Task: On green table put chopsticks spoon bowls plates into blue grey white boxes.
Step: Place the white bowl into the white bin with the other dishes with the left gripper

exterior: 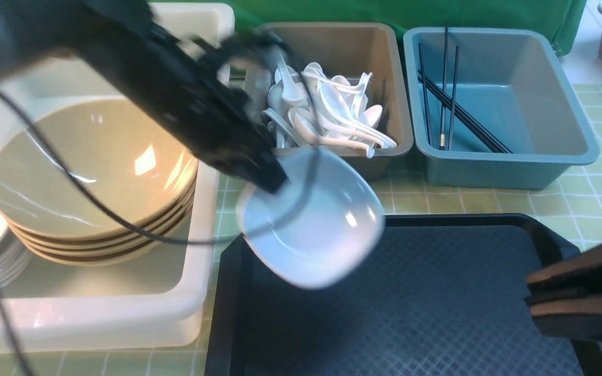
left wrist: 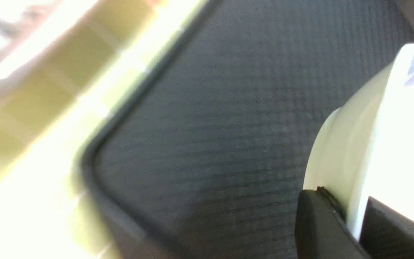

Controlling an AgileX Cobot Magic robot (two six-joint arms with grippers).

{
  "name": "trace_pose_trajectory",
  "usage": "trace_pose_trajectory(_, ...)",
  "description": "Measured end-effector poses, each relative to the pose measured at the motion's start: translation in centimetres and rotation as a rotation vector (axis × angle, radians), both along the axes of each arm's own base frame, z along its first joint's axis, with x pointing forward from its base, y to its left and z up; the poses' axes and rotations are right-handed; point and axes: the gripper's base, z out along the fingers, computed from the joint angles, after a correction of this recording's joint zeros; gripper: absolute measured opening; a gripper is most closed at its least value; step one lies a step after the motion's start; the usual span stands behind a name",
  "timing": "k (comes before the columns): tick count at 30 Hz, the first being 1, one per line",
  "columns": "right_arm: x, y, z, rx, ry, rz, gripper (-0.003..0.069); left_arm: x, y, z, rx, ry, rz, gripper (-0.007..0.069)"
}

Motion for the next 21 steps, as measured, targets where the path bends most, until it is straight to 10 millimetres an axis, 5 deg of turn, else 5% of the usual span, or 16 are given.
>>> trace_pose_trajectory(2, 0.1, 0.1, 0.0, 0.007, -0.004, -0.006, 0.0076, -0.2, 1.4, 1.2, -0.011, -0.021, 0.057, 0.0015)
trace_pose_trajectory(4, 0.5, 0.3, 0.1, 0.018, -0.006, -0.016, 0.0078, -1.1, 5.5, 3.9, -0.037, -0.065, 0.229, 0.0015)
trace_pose_trajectory(9, 1.5, 1.5, -0.4, 0.028, 0.041, -0.015, 0.008, -5.4, 13.1, 6.6, -0.07, -0.114, 0.553, 0.0015)
trace_pose_trajectory(11, 2.2, 2.2, -0.7, 0.024, 0.067, -0.012, 0.008, -7.9, 16.8, 6.3, -0.084, -0.11, 0.722, 0.0015)
trace_pose_trajectory(16, 3.0, 3.2, -1.3, 0.014, 0.091, 0.012, 0.0087, -11.7, 22.0, 4.8, -0.262, -0.065, 1.122, 0.0015)
trace_pose_trajectory(21, 3.2, 3.4, -1.4, 0.009, 0.07, 0.031, 0.009, -13.0, 24.9, 3.4, -0.374, -0.062, 1.372, 0.0015)
